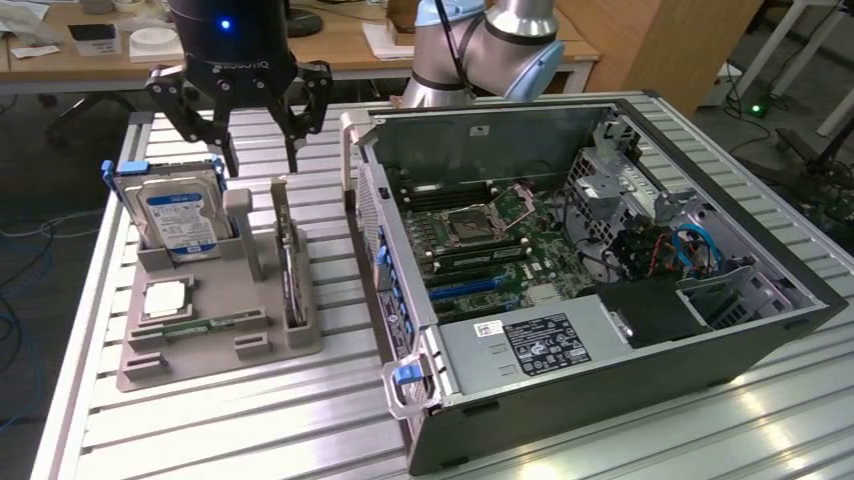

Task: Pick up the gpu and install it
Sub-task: 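Pick up the gpu and move the gpu toward the slot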

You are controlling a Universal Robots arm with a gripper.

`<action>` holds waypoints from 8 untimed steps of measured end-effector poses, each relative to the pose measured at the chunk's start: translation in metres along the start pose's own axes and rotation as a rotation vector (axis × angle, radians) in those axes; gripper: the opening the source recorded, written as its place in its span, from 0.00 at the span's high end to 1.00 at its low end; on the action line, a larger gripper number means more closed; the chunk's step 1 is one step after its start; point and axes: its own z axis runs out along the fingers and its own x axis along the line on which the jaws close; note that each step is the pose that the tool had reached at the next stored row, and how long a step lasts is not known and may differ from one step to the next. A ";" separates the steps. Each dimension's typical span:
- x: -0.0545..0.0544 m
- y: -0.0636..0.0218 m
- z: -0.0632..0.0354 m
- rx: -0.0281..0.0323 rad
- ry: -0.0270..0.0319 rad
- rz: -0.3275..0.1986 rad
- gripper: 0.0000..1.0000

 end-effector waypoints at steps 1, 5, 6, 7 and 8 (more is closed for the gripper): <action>0.000 0.0000 0.0000 -0.0001 0.0004 -0.009 0.41; 0.000 -0.0003 0.0010 -0.0004 0.0011 -0.025 0.41; 0.000 -0.0010 0.0014 -0.0005 0.0012 -0.027 0.41; 0.000 -0.0019 0.0018 -0.0004 0.0013 -0.028 0.41; 0.000 -0.0021 0.0024 -0.0006 0.0011 -0.028 0.41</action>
